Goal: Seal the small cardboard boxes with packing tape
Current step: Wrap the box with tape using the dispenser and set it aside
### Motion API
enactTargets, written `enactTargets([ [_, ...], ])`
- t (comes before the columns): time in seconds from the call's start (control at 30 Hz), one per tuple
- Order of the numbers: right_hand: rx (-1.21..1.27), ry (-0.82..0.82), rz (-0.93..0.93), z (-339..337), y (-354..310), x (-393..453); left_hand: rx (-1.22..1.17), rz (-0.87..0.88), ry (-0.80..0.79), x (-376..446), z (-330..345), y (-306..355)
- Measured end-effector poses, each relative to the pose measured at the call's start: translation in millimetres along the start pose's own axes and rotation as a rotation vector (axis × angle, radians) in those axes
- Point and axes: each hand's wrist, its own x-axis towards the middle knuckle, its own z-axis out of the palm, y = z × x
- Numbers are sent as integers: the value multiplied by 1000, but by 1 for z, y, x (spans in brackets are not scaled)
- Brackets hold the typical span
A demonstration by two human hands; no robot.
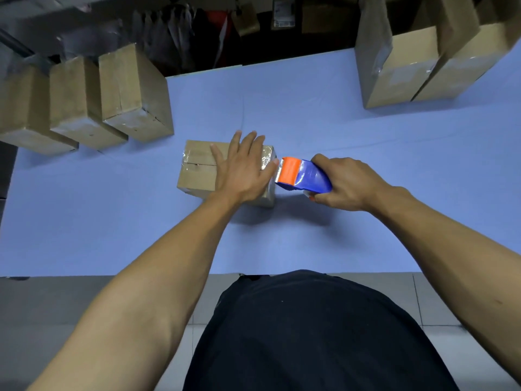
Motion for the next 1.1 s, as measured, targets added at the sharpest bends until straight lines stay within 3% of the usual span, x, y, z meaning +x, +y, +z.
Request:
enactTargets([
  [0.33,52,-4,6,3,6,-12,-39,6,15,-1,-1,0],
  [0.7,-245,-8,5,-19,-27,16,-60,6,49,-2,-2,1],
  [1.1,-361,-49,203,-30,-77,31,-27,44,43,-2,0,-1],
])
